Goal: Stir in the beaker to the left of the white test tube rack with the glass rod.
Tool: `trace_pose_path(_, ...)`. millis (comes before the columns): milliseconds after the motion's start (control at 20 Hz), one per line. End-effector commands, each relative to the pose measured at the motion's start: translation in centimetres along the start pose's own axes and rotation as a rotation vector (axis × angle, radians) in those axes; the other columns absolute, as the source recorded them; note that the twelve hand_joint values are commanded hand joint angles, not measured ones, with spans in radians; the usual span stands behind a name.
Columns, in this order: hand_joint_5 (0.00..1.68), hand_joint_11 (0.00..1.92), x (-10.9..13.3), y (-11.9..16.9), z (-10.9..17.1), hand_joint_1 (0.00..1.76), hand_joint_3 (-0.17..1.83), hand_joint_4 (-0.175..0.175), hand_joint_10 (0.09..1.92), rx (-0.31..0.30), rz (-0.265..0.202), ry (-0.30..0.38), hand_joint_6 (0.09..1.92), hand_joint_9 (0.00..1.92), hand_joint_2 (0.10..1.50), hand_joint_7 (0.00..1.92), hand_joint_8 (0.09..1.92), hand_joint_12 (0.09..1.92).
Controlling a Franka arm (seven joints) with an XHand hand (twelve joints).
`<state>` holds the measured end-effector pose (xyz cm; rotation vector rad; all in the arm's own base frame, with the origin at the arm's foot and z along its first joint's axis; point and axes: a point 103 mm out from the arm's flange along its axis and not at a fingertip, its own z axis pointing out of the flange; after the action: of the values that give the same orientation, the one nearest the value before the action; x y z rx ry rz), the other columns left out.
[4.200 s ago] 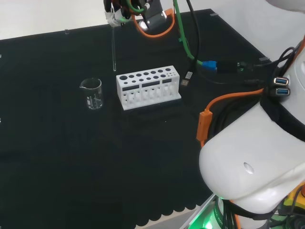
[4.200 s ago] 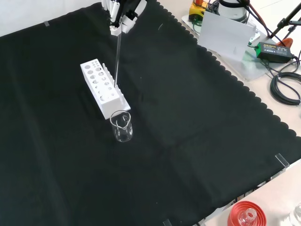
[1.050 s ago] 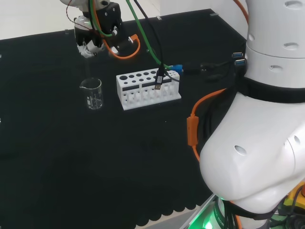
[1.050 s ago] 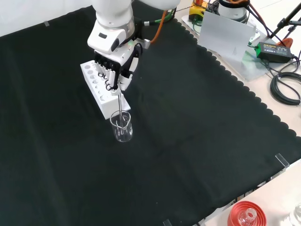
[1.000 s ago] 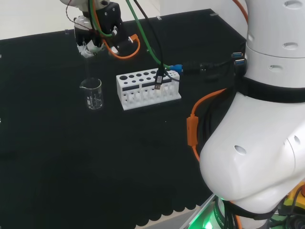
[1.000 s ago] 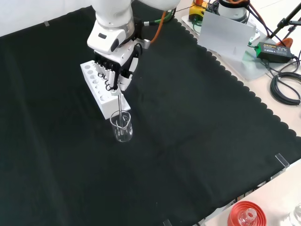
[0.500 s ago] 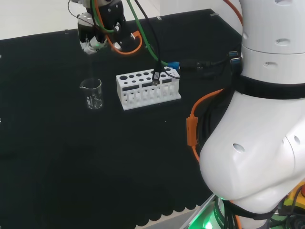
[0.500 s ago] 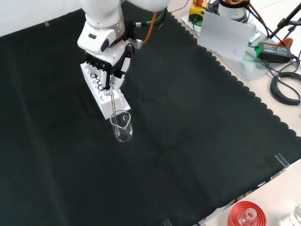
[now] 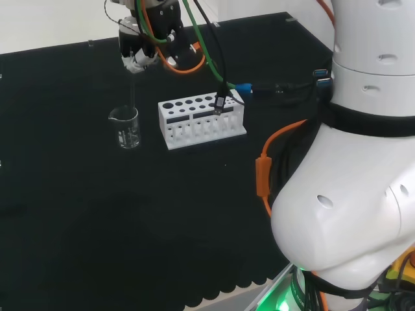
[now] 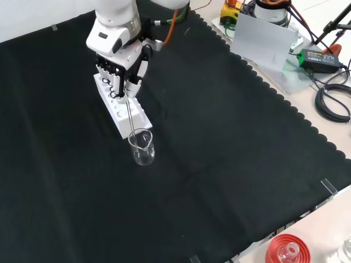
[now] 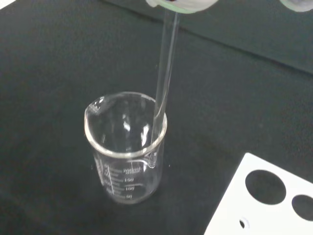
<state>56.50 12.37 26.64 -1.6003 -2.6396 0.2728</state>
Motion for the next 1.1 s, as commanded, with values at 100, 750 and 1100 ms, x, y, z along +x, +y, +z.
trace_pose_path(100,1.28,1.56,2.4,-1.4,0.1,1.32,-0.17,-0.175,0.51,0.011,-0.009,-0.017,0.41,1.64,1.03,1.61,0.09,0.89)
trace_pose_path(750,1.28,1.56,5.2,0.3,-0.4,1.32,-0.17,-0.175,0.51,0.011,-0.057,-0.017,0.41,1.64,1.03,1.61,0.09,0.89)
trace_pose_path(1100,1.28,1.56,2.8,1.8,-0.2,1.32,-0.17,-0.175,0.51,0.016,-0.059,0.004,0.41,1.64,1.03,1.61,0.09,0.89)
